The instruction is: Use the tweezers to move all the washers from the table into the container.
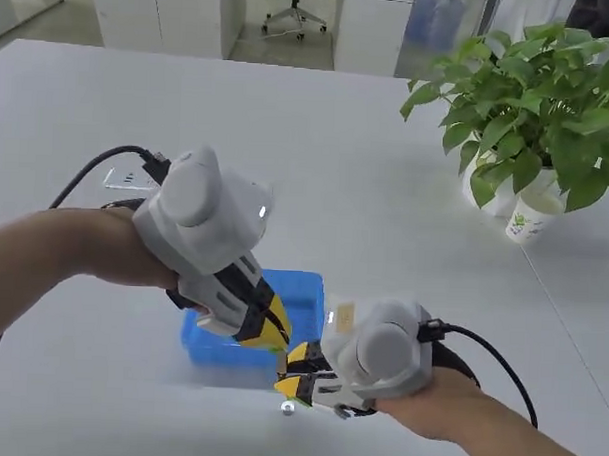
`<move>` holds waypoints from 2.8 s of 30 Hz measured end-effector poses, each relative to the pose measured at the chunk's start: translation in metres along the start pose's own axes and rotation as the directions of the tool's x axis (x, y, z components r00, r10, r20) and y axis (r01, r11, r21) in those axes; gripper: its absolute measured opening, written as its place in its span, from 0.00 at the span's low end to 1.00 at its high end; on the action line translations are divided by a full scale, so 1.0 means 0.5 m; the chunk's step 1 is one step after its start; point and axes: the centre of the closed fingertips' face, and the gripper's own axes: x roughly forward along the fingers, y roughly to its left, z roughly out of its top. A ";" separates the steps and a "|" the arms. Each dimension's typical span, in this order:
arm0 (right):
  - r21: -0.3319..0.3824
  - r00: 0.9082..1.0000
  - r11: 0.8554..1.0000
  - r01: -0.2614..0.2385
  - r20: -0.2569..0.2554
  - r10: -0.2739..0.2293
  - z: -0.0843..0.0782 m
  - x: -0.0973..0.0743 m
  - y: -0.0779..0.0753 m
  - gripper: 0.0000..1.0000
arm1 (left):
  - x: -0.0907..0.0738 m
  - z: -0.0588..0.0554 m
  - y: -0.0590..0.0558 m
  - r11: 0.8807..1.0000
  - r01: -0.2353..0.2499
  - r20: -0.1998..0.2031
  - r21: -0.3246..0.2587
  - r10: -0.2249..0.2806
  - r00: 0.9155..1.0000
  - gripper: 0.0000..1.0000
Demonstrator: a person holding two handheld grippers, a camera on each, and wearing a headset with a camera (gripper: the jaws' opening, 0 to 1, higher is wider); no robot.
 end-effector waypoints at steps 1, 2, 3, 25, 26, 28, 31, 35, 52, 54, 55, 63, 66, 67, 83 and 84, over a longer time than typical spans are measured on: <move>0.002 1.000 1.000 -0.004 -0.004 0.004 -0.004 0.002 0.004 0.11 | 0.003 -0.002 -0.002 1.000 0.002 -0.002 0.001 -0.002 1.000 0.05; 0.003 1.000 1.000 -0.006 -0.007 0.006 -0.007 0.004 0.007 0.11 | 0.008 -0.004 -0.006 1.000 0.008 -0.005 0.003 -0.008 1.000 0.05; 0.002 1.000 1.000 -0.008 -0.010 0.008 -0.009 0.005 0.010 0.11 | 0.011 -0.006 -0.006 1.000 0.009 -0.005 0.000 -0.009 1.000 0.05; 0.031 1.000 0.999 0.006 -0.028 -0.005 -0.045 0.021 0.028 0.12 | 0.046 -0.026 -0.018 0.999 0.029 -0.025 0.016 -0.028 0.999 0.05; 0.032 1.000 0.999 0.006 -0.026 -0.005 -0.045 0.022 0.028 0.12 | 0.046 -0.025 -0.018 0.999 0.029 -0.025 0.016 -0.029 0.999 0.05; 0.030 1.000 1.000 0.006 -0.029 -0.005 -0.046 0.022 0.028 0.12 | 0.048 -0.027 -0.017 0.999 0.029 -0.027 0.017 -0.028 0.999 0.05; 0.034 1.000 0.999 0.005 -0.024 -0.004 -0.046 0.022 0.027 0.12 | 0.048 -0.026 -0.017 0.999 0.028 -0.023 0.016 -0.028 0.999 0.05; 0.037 1.000 0.999 0.005 -0.023 -0.004 -0.046 0.023 0.025 0.13 | 0.048 -0.026 -0.014 1.000 0.028 -0.021 0.013 -0.028 0.999 0.05; 0.082 1.000 0.997 0.002 -0.029 0.000 -0.052 0.025 0.024 0.12 | 0.051 -0.022 -0.009 1.000 0.028 -0.012 -0.001 -0.028 1.000 0.05; 0.083 1.000 0.997 0.004 -0.030 -0.002 -0.052 0.025 0.023 0.12 | 0.052 -0.021 -0.009 1.000 0.029 -0.011 -0.001 -0.029 1.000 0.05; 0.084 1.000 0.996 0.004 -0.030 -0.001 -0.053 0.025 0.023 0.11 | 0.052 -0.021 -0.010 1.000 0.030 -0.011 -0.002 -0.030 0.999 0.05; 0.092 1.000 0.996 -0.002 -0.030 0.005 -0.053 0.024 0.024 0.11 | 0.053 -0.021 -0.011 1.000 0.030 -0.015 -0.002 -0.031 0.999 0.05; 0.092 1.000 0.996 -0.006 -0.030 0.009 -0.053 0.025 0.026 0.11 | 0.052 -0.020 -0.013 0.999 0.033 -0.015 -0.003 -0.033 0.999 0.05; 0.093 0.999 0.996 -0.007 -0.031 0.010 -0.053 0.025 0.026 0.11 | 0.052 -0.021 -0.013 0.999 0.033 -0.016 -0.004 -0.033 0.999 0.05; 0.081 1.000 0.997 -0.010 -0.020 0.012 -0.026 0.015 0.028 0.11 | 0.028 -0.015 -0.014 1.000 0.022 -0.006 -0.014 -0.022 1.000 0.05; 0.078 1.000 0.997 -0.010 -0.018 0.012 -0.024 0.014 0.027 0.11 | 0.024 -0.013 -0.014 1.000 0.021 -0.003 -0.016 -0.021 1.000 0.05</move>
